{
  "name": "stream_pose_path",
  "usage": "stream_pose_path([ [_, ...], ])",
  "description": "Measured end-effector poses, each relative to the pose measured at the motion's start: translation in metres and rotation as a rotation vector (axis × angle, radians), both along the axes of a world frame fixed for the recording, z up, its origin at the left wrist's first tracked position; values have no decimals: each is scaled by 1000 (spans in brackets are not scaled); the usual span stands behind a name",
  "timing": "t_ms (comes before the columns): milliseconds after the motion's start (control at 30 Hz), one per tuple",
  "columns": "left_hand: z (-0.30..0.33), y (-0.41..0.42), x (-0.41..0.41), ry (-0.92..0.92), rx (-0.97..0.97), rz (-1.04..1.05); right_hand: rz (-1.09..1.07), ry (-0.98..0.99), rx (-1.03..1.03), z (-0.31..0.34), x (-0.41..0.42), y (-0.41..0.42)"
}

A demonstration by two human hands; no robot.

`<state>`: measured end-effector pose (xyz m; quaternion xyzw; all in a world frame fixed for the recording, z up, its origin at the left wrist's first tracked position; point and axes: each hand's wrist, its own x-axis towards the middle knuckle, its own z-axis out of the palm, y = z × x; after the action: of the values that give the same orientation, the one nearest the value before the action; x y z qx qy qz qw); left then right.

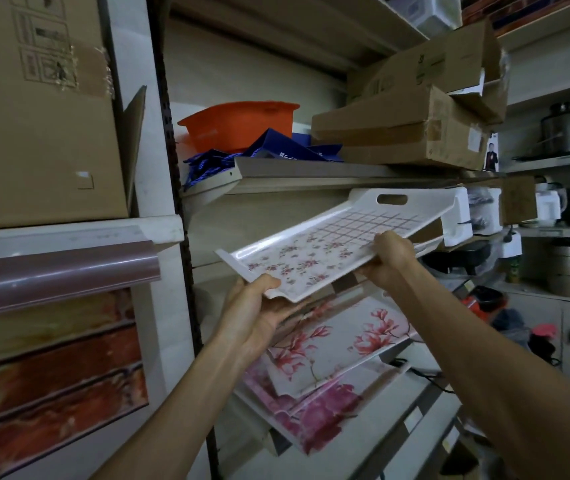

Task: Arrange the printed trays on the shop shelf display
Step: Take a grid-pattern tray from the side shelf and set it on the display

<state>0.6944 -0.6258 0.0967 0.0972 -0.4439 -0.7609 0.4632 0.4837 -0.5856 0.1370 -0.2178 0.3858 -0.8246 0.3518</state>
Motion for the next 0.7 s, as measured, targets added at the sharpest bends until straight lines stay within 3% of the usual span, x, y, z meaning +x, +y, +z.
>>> stream_pose_path([
  [167,-18,17,-1,-141,-143,80,-85,-112,-27,-19,-10,27],
  [567,-56,46,15,-288,-195,389,-247,53,60,-84,-31,142],
  [700,-75,65,30,-566,-526,654,-262,134,117,-112,-30,180],
])
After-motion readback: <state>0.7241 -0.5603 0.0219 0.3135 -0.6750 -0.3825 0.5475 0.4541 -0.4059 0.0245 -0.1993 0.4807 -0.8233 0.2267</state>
